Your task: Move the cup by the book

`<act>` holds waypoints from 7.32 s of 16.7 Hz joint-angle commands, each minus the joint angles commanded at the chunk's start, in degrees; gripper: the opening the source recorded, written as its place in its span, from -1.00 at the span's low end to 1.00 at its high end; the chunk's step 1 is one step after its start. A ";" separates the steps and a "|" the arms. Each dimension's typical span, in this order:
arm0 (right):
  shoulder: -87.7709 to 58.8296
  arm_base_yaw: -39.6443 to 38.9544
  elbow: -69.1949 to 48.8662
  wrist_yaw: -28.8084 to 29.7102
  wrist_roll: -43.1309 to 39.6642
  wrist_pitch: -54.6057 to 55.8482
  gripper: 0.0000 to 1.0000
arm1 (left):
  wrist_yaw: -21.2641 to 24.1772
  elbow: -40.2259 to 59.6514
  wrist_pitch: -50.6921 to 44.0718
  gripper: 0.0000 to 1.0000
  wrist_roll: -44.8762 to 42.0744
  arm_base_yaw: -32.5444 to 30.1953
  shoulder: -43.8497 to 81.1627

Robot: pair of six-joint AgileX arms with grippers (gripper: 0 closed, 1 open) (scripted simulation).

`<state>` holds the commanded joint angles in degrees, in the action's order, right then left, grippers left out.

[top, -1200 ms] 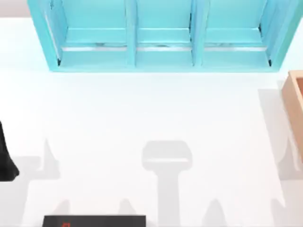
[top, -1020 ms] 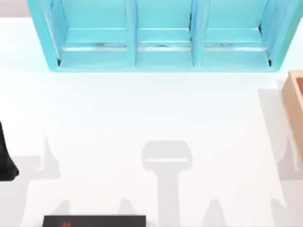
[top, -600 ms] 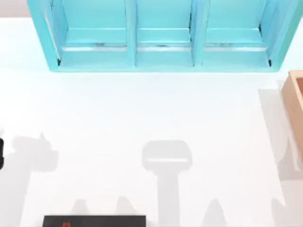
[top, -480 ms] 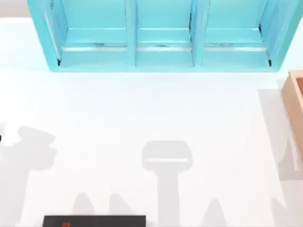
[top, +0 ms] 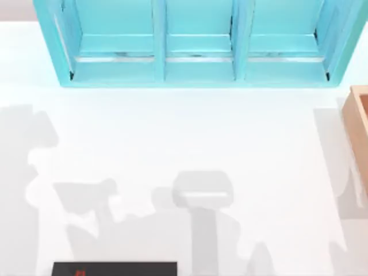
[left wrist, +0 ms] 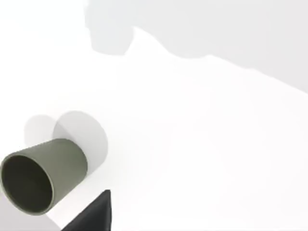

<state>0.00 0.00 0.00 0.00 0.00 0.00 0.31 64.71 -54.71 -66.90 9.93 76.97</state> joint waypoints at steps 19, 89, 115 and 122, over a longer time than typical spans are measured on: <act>0.00 0.00 0.00 0.00 0.00 0.00 1.00 | 0.00 68.14 -32.96 1.00 -53.19 18.37 58.10; 0.00 0.00 0.00 0.00 0.00 0.00 1.00 | 4.99 20.77 -21.01 -1.00 7.38 -4.40 27.35; 0.00 0.00 0.00 0.00 0.00 0.00 1.00 | 1.97 -20.66 -13.39 -1.00 84.05 -28.19 -13.60; 0.00 0.00 0.00 0.00 0.00 0.00 1.00 | 1.99 -30.61 -1.42 -1.00 82.37 -26.14 -11.68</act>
<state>0.00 0.00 0.00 0.00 0.00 0.00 2.29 34.10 -56.12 15.47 -16.22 65.30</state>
